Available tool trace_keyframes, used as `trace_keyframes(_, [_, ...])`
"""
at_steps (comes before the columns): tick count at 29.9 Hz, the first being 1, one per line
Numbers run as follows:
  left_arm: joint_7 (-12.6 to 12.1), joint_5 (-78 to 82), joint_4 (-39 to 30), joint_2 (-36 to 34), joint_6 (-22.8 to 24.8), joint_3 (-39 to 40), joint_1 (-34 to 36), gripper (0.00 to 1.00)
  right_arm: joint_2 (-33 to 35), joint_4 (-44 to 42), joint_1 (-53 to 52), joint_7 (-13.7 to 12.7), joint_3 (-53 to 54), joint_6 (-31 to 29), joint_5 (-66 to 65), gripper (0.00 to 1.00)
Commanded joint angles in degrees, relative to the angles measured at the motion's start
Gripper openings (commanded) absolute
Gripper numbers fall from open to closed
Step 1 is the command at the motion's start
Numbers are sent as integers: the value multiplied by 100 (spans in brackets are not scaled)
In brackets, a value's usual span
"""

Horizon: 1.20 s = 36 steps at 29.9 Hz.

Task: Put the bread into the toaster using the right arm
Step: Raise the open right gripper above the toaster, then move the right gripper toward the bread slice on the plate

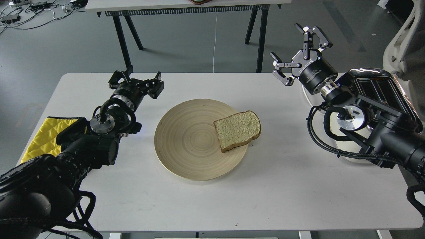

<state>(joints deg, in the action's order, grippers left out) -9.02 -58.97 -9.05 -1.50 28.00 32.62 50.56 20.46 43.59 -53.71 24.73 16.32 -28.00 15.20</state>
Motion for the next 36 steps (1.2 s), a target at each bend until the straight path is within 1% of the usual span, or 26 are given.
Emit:
trace_keyframes(1, [-3, 0, 0, 0, 0, -1, 6, 100, 2, -9, 1, 6, -6, 0, 0, 98])
trace_keyframes(17, [15, 0, 0, 0, 0, -1, 6, 100, -51, 0, 1, 15, -23, 0, -44, 98])
trace_keyframes(23, [15, 0, 0, 0, 0, -1, 6, 100, 28, 18, -113, 6, -41, 0, -61, 98])
trace_keyframes(24, [15, 0, 0, 0, 0, -1, 6, 100, 89, 52, -148, 6, -41, 0, -70, 98])
trace_keyframes(27, [15, 0, 0, 0, 0, -1, 6, 100, 590, 316, -245, 6, -67, 0, -149, 99])
trace_keyframes(29, [23, 0, 0, 0, 0, -1, 6, 100, 836, 422, -499, 6, -181, 31, -385, 98])
trace_keyframes(31, [23, 0, 0, 0, 0, -1, 6, 100, 916, 457, -780, -3, -478, 381, -894, 98])
trace_keyframes(33, [15, 0, 0, 0, 0, -1, 6, 100, 995, 597, -1105, -3, -961, 917, -1491, 98])
trace_keyframes(36, [15, 0, 0, 0, 0, -1, 6, 100, 1101, 913, -1597, -3, -1839, 1690, -1941, 98])
